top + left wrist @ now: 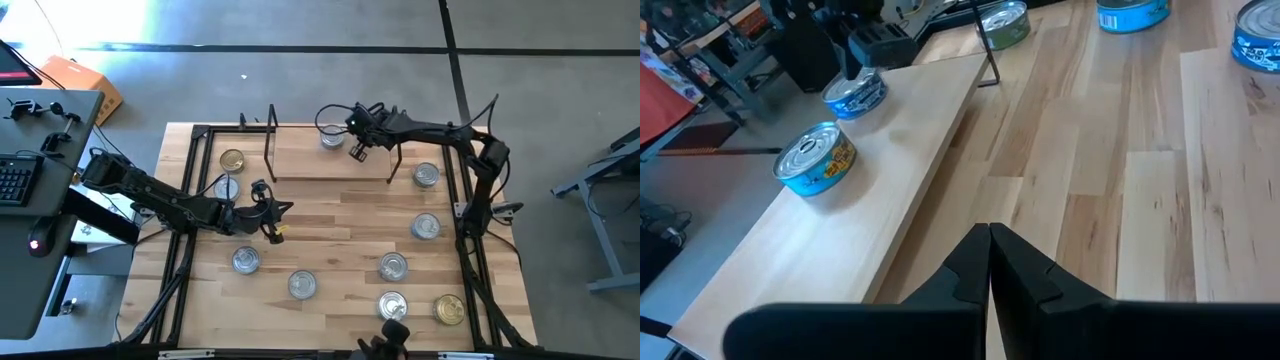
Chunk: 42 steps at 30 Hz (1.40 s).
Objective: Stack canned seafood by type on shelf
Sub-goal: Put the light blue tuna can on the shelf, then adjust the light blue tuna can
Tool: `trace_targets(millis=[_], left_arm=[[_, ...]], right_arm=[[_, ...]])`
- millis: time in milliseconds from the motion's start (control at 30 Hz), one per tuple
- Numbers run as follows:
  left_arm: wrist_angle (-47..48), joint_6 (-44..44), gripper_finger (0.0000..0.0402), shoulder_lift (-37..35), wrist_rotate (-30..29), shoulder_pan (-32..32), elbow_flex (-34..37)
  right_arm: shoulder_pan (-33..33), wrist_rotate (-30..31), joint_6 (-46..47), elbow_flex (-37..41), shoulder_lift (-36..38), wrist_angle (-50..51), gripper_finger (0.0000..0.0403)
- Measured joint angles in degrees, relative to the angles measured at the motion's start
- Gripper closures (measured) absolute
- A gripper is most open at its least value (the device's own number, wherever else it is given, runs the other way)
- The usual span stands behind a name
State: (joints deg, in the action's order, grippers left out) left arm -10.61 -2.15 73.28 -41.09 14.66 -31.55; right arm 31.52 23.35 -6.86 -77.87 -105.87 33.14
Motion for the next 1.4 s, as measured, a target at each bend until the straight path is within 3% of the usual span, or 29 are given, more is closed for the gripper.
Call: trace_targets(millis=[233, 467, 1067, 1200, 1400], left_arm=[[0.0, 0.0, 0.0399, 0.0, 0.0, 0.0, 0.0], [0.0, 0.1, 0.0399, 0.0, 0.0, 0.0, 0.0], [0.0, 0.0, 0.0399, 0.0, 0.0, 0.0, 0.0], [0.0, 0.0, 0.0399, 0.0, 0.0, 0.0, 0.0], [0.0, 0.0, 0.0399, 0.0, 0.0, 0.0, 0.0]], right_arm=[[1.4, -2.7, 2.2, 0.0, 0.2, 0.5, 0.0403], [3.3, -9.7, 2.3, 0.0, -0.4, 3.2, 0.0403], [1.8, -7.4, 0.8, -5.4, -0.2, 15.5, 0.0403], [1.1, -7.9, 0.8, -6.1, -0.2, 14.4, 0.0403], [-0.8, -14.7, 1.0, -5.1, -0.2, 5.7, 0.0403]])
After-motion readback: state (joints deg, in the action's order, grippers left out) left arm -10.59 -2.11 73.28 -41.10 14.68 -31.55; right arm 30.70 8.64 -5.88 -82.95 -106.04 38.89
